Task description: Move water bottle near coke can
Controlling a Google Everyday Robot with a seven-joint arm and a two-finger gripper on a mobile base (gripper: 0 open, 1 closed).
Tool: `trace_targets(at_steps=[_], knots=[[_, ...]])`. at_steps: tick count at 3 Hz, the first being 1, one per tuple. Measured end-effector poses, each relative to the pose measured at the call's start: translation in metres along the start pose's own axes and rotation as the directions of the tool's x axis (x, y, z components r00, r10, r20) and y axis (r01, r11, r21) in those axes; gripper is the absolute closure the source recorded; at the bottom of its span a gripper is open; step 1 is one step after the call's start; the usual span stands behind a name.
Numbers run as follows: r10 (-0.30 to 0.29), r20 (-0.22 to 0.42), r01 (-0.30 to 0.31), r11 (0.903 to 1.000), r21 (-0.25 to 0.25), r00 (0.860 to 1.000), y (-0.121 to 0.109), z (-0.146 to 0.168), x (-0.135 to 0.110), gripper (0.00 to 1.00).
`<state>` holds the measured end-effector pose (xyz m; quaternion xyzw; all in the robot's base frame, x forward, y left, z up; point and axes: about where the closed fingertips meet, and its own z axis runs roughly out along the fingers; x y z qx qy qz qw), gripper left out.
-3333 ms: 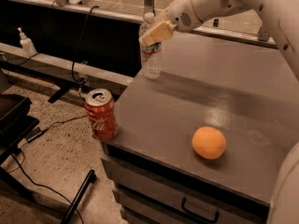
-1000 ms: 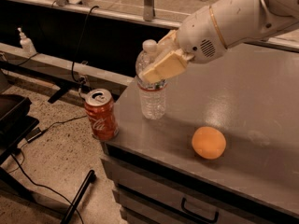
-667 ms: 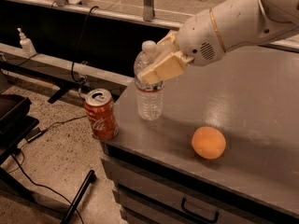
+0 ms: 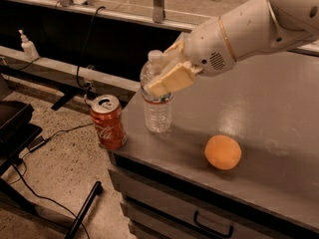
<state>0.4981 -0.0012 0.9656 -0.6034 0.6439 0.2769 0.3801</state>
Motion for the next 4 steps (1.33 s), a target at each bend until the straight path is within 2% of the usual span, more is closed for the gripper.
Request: trace_targets(at_steps=[1, 4], knots=[[-0.008, -0.021, 0.008, 0.9998, -0.017, 1.0, 0.006, 0.009, 0.003, 1.0], [-0.015, 0.016, 0.016, 0.9959, -0.089, 1.0, 0.019, 0.033, -0.005, 1.0]])
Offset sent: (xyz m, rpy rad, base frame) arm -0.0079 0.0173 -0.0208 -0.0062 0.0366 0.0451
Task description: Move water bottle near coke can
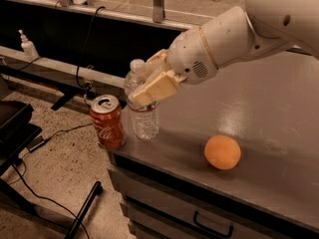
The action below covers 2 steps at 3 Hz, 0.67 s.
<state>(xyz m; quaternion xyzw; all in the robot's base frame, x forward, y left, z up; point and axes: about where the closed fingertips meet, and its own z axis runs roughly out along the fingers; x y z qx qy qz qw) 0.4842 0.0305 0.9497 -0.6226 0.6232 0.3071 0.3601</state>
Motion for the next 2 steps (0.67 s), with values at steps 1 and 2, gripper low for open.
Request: trace_targets(at_steps=[1, 2], knots=[[0.0, 0.0, 0.0, 1.0, 0.0, 1.0, 0.0, -0.0004, -0.0008, 0.84], [0.0, 0.0, 0.0, 1.0, 0.0, 1.0, 0.0, -0.0006, -0.0011, 0.61]])
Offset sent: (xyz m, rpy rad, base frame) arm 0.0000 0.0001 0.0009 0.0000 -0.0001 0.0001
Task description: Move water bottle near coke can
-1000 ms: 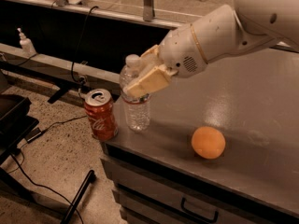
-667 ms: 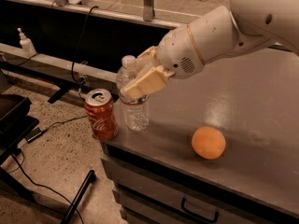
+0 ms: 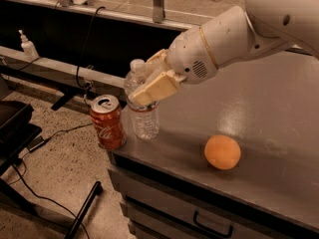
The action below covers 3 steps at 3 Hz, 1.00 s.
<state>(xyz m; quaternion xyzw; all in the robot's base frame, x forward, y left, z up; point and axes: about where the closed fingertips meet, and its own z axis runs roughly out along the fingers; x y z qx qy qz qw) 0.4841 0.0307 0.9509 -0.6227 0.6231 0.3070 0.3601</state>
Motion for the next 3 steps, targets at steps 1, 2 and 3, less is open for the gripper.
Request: trace_targets(at_steps=[1, 2, 3], knots=[[-0.003, -0.001, 0.003, 1.0, -0.001, 1.0, 0.001, 0.0007, -0.0015, 0.38], [-0.008, -0.002, 0.008, 1.0, -0.004, 1.0, 0.0029, 0.0019, -0.0041, 0.07], [-0.011, -0.003, 0.011, 0.9999, -0.005, 1.0, 0.0039, 0.0026, -0.0055, 0.0]])
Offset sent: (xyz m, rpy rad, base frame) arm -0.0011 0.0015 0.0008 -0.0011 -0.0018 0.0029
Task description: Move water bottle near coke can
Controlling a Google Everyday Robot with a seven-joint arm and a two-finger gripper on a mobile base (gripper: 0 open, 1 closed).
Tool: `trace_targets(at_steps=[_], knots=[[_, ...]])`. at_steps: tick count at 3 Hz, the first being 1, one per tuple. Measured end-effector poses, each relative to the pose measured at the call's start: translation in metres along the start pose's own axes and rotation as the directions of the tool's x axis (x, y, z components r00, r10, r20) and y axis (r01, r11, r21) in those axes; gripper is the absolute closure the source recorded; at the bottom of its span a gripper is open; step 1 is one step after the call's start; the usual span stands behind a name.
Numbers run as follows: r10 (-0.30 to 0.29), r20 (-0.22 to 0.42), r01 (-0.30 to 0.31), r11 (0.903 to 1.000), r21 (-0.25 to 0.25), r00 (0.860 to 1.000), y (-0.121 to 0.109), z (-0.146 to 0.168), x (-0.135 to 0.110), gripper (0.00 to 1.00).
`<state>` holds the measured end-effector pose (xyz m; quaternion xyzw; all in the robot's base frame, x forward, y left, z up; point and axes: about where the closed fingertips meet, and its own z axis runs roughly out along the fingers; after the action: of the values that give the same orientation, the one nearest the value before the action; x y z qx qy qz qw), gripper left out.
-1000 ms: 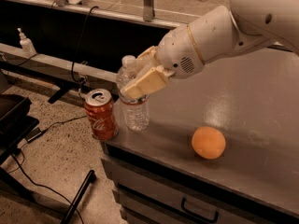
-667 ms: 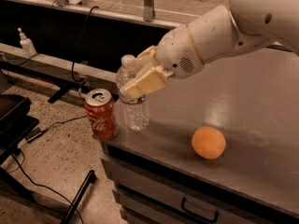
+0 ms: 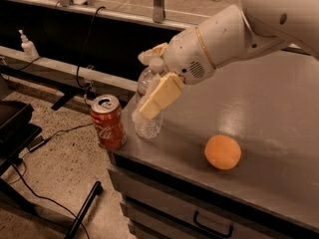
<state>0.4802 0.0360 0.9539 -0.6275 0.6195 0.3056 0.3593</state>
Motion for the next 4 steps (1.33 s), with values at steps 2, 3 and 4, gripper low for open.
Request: trace_targets(at_steps=[2, 3, 4], knots=[[-0.019, -0.024, 0.019, 0.9998, 0.009, 1.0, -0.003, -0.019, -0.005, 0.0], [-0.032, -0.069, 0.035, 0.9983, 0.047, 0.997, -0.008, -0.061, -0.009, 0.0], [-0.029, -0.099, 0.041, 0.9917, 0.122, 0.995, -0.008, -0.106, -0.01, 0.0]])
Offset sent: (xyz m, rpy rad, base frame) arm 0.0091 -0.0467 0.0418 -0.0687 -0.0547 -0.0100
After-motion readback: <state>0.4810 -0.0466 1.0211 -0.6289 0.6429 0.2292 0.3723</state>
